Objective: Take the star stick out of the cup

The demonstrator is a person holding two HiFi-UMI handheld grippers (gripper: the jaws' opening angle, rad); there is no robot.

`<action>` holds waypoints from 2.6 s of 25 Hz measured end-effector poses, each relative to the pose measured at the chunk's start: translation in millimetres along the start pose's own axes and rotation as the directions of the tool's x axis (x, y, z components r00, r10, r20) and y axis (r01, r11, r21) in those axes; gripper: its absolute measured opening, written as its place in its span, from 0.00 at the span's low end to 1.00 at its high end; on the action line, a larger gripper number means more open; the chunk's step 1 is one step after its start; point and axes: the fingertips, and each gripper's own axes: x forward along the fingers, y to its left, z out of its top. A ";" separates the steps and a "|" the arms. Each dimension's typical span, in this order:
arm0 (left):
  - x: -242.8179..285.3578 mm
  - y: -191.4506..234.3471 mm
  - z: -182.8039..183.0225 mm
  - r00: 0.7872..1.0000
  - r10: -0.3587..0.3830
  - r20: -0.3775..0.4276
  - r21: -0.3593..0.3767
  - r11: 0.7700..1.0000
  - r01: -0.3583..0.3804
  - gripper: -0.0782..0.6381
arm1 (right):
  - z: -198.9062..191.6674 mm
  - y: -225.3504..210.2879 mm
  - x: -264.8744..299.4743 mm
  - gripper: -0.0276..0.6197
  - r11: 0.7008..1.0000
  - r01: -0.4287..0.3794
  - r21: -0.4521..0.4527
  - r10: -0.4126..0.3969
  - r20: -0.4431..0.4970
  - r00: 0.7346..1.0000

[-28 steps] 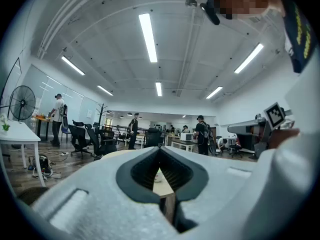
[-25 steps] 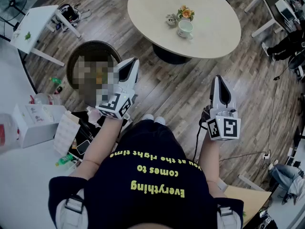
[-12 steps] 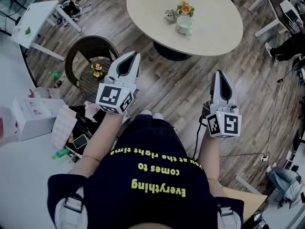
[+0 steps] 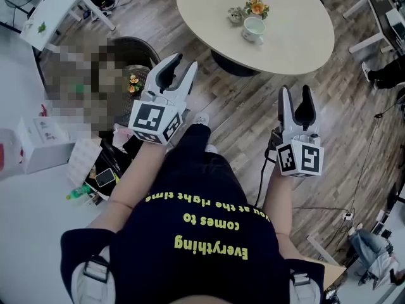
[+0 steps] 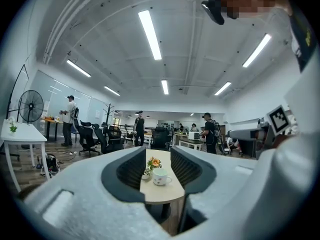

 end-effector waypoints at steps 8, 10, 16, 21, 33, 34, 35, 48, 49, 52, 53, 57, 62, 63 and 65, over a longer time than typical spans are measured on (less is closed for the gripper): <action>55.0 30.1 -0.6 1.000 -0.006 -0.021 0.004 1.000 0.006 0.43 | -3.9 -13.1 55.5 0.46 1.000 -0.008 0.002 0.008 -0.023 1.000; 71.8 41.1 4.2 1.000 -0.013 -0.018 0.008 1.000 0.013 0.44 | -1.0 -17.0 74.7 0.46 1.000 -0.010 -0.004 0.010 -0.024 1.000; 119.5 76.3 16.0 0.999 -0.049 -0.004 0.023 0.999 0.049 0.44 | 6.5 -23.0 135.4 0.47 1.000 0.011 -0.020 -0.011 -0.010 1.000; 151.8 107.9 15.6 0.997 -0.081 -0.001 0.011 0.997 0.081 0.44 | 1.1 -23.9 177.7 0.47 0.999 0.032 -0.020 -0.032 -0.014 0.999; 206.8 146.8 -6.2 0.992 -0.117 -0.049 -0.036 0.993 0.115 0.44 | -18.1 -44.6 223.5 0.48 0.995 0.103 -0.018 -0.104 -0.081 0.991; 209.6 148.0 -7.5 0.992 -0.117 -0.053 -0.038 0.993 0.116 0.44 | -18.5 -46.1 226.0 0.48 0.995 0.103 -0.016 -0.104 -0.082 0.991; 212.3 149.2 -8.7 0.992 -0.117 -0.056 -0.039 0.993 0.115 0.44 | -19.3 -47.5 228.7 0.48 0.995 0.103 -0.015 -0.104 -0.084 0.991; 279.4 156.2 -3.3 0.999 -0.020 -0.050 -0.021 1.000 0.019 0.44 | -19.0 -103.9 301.2 0.49 1.000 0.004 -0.004 -0.004 -0.078 0.997; 288.5 154.8 -1.7 0.999 -0.011 -0.046 -0.018 1.000 0.010 0.44 | -17.7 -112.8 307.8 0.49 1.000 -0.005 -0.002 0.005 -0.076 0.997; 316.3 146.0 1.3 0.999 0.015 -0.041 -0.016 1.000 -0.016 0.44 | -16.3 -142.1 325.2 0.49 0.999 -0.034 0.004 0.034 -0.077 0.996; 324.8 142.8 2.0 0.999 0.023 -0.039 -0.015 1.000 -0.024 0.44 | -15.6 -150.9 330.6 0.49 0.999 -0.043 0.004 0.043 -0.077 0.996; 352.3 134.5 3.3 0.998 0.050 -0.040 -0.007 0.999 -0.051 0.44 | -14.2 -175.8 350.7 0.49 0.997 -0.080 -0.011 0.078 -0.077 0.994; 373.6 126.6 9.0 0.996 0.087 -0.030 0.006 0.996 -0.087 0.44 | -14.8 -196.9 372.5 0.50 0.991 -0.131 -0.015 0.130 -0.081 0.988; 377.1 125.3 9.0 0.995 0.091 -0.029 0.006 0.996 -0.091 0.44 | -15.1 -200.6 375.5 0.50 0.991 -0.135 -0.012 0.134 -0.079 0.988; 383.5 123.1 7.2 0.995 0.094 -0.033 0.007 0.996 -0.094 0.44 | -16.1 -206.5 380.1 0.50 0.990 -0.140 -0.004 0.139 -0.074 0.987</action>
